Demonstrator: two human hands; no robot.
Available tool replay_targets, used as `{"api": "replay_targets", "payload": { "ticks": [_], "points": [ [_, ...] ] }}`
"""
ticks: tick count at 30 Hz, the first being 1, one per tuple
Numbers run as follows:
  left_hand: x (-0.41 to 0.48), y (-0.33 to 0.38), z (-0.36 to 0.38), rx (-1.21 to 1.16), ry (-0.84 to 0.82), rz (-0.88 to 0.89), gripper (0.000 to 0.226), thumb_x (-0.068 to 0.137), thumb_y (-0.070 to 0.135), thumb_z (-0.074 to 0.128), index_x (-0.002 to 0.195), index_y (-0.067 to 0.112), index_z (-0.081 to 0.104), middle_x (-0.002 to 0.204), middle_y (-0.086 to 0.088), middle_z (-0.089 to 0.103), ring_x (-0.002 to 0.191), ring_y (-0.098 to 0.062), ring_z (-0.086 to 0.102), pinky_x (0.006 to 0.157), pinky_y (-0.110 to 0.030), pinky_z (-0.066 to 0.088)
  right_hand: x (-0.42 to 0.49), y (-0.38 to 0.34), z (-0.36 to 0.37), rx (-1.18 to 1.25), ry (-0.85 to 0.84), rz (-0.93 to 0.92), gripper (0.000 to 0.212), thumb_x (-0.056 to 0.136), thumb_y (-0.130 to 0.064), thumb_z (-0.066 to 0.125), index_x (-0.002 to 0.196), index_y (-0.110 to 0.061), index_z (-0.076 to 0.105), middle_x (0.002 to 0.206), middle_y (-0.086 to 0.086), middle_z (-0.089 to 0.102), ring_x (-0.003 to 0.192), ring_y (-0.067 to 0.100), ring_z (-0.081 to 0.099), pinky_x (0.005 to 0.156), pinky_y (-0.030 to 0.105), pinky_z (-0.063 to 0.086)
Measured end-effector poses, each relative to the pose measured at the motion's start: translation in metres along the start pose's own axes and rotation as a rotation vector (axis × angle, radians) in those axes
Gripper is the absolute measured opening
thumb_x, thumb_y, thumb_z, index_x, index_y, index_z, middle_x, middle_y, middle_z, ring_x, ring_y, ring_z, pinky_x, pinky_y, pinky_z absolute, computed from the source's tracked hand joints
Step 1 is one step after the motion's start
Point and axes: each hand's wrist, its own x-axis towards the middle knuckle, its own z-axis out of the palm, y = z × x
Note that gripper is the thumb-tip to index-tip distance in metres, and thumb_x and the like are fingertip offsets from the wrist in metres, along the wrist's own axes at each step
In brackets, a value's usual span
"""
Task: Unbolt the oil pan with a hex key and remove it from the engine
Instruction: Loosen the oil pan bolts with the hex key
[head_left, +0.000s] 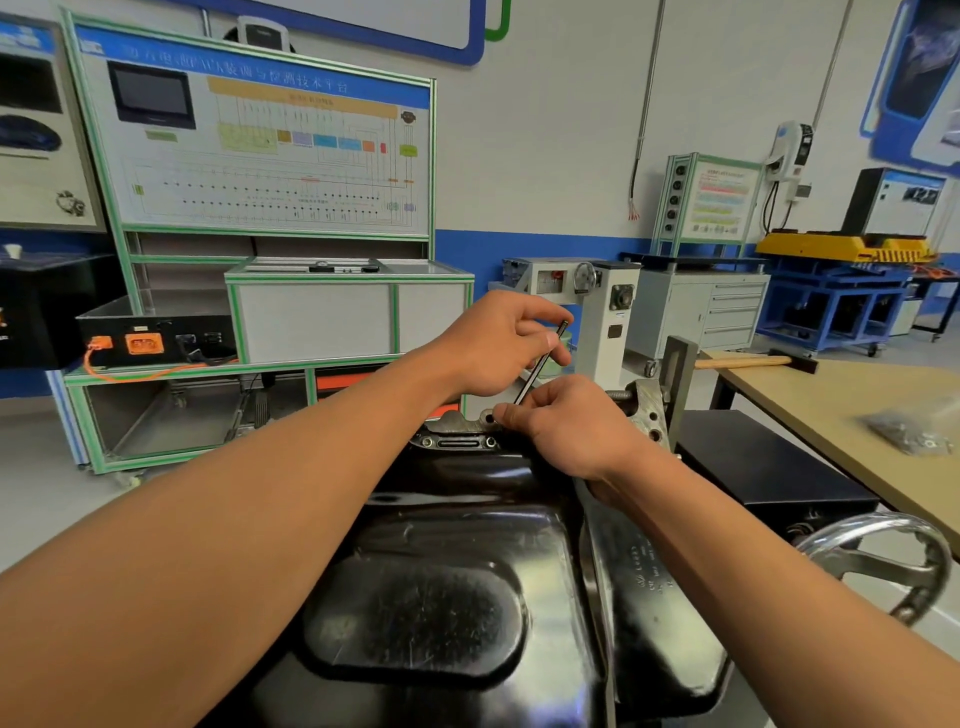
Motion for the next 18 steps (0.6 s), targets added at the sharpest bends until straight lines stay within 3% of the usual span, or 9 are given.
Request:
{"api": "replay_targets", "payload": {
  "ticks": [5,9,12,18],
  "points": [
    [-0.0025,-0.0005,-0.0006,0.024,0.012,0.001,0.031,0.099,0.008,0.054,0.129,0.013,0.061,0.083,0.006,0.077,0.049,0.005,0.049,0.05,-0.003,0.038,0.0023,-0.0004,-0.0003,-0.021,-0.031,0.002,0.051,0.088,-0.024,0.076,0.048,-0.016,0.046,0.031,-0.014,0.034,0.031,0.005,0.033,0.036,0.014,0.025],
    [-0.0041,-0.0017,-0.0007,0.052,0.011,-0.007,0.033,0.099,0.008,0.053,0.132,0.012,0.06,0.08,0.008,0.076,0.06,-0.009,0.047,0.055,-0.008,0.041,0.0033,-0.0008,-0.0008,-0.028,-0.052,0.008,0.052,0.088,-0.024,0.077,0.049,-0.017,0.042,0.035,-0.011,0.035,0.032,0.005,0.029,0.035,0.014,0.025],
    [-0.0049,-0.0005,0.001,0.095,0.011,0.012,0.033,0.1,0.007,0.052,0.132,0.009,0.059,0.084,0.003,0.075,0.049,0.004,0.051,0.053,-0.003,0.037,0.0024,-0.0012,-0.0014,-0.032,-0.056,0.014,0.053,0.087,-0.024,0.078,0.048,-0.018,0.042,0.032,-0.015,0.034,0.03,0.003,0.031,0.034,0.013,0.025],
    [-0.0045,0.0027,0.0051,0.162,-0.011,0.051,0.034,0.1,0.007,0.051,0.133,0.01,0.058,0.089,0.002,0.076,0.056,0.016,0.055,0.058,0.001,0.037,0.0012,0.0005,-0.0004,-0.026,-0.031,0.016,0.055,0.087,-0.022,0.077,0.047,-0.018,0.039,0.031,-0.015,0.032,0.03,0.005,0.028,0.034,0.015,0.024]
  ]
}}
